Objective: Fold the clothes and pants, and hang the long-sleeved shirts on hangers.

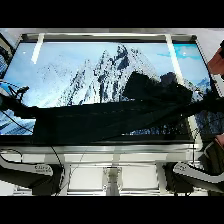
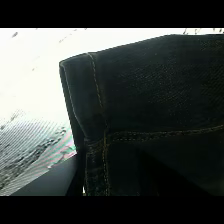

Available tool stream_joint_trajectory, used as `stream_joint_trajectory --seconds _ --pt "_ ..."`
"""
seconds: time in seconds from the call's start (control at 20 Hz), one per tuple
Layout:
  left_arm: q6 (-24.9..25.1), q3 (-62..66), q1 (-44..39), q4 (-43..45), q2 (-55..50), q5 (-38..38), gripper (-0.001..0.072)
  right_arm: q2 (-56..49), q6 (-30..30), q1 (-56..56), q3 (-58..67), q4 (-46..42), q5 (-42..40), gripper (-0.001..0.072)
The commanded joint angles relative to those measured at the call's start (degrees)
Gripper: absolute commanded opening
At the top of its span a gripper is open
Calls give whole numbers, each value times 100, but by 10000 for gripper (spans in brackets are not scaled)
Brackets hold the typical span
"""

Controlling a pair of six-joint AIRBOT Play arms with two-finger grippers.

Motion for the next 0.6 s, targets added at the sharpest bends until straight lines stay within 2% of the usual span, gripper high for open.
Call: stream_joint_trajectory --seconds 0.0,0.15,0.2,0.25,0.3,0.55 --pt "26 4 13 -15 -26 20 358 -2 0 2 7 2 24 27" --pt "26 4 11 -17 -31 22 333 -2 0 2 7 4 22 27" --pt "26 4 11 -24 -31 20 249 -2 0 0 7 4 22 27" --pt "26 4 11 -74 -31 15 100 -2 0 0 7 4 22 27" --pt "31 4 11 -197 -31 2 24 -2 0 2 7 4 24 27" --pt "26 7 22 -345 4 -214 22 -2 -15 0 7 0 20 27"
